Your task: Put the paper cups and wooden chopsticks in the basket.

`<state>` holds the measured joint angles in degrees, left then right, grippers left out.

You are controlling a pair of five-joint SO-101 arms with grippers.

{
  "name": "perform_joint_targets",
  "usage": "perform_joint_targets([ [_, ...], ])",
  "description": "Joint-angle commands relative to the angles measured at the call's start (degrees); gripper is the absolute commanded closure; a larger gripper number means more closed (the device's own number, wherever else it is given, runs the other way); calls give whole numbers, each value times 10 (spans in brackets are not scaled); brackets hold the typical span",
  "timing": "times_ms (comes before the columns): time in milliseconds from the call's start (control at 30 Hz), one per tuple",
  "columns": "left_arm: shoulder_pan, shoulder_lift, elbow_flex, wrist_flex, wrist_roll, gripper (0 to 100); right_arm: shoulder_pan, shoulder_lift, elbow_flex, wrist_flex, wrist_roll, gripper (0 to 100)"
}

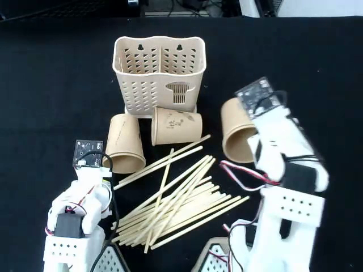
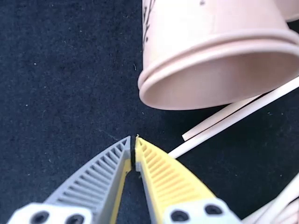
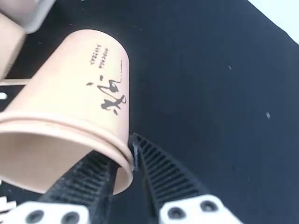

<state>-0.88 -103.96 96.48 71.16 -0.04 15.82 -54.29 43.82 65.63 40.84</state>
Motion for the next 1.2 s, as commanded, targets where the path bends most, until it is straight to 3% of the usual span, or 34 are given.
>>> perform_joint_targets([
  [0, 5, -4, 8, 7, 4, 969, 40, 42, -95, 59, -40, 986],
  [367, 5, -4, 8, 7, 4, 969, 72, 398, -393, 256, -153, 986],
  [700, 4, -4, 8, 7, 4, 969, 97, 601, -529, 258, -192, 986],
  [1167, 5, -4, 8, 7, 4, 969, 97, 709, -613, 263, -193, 983],
])
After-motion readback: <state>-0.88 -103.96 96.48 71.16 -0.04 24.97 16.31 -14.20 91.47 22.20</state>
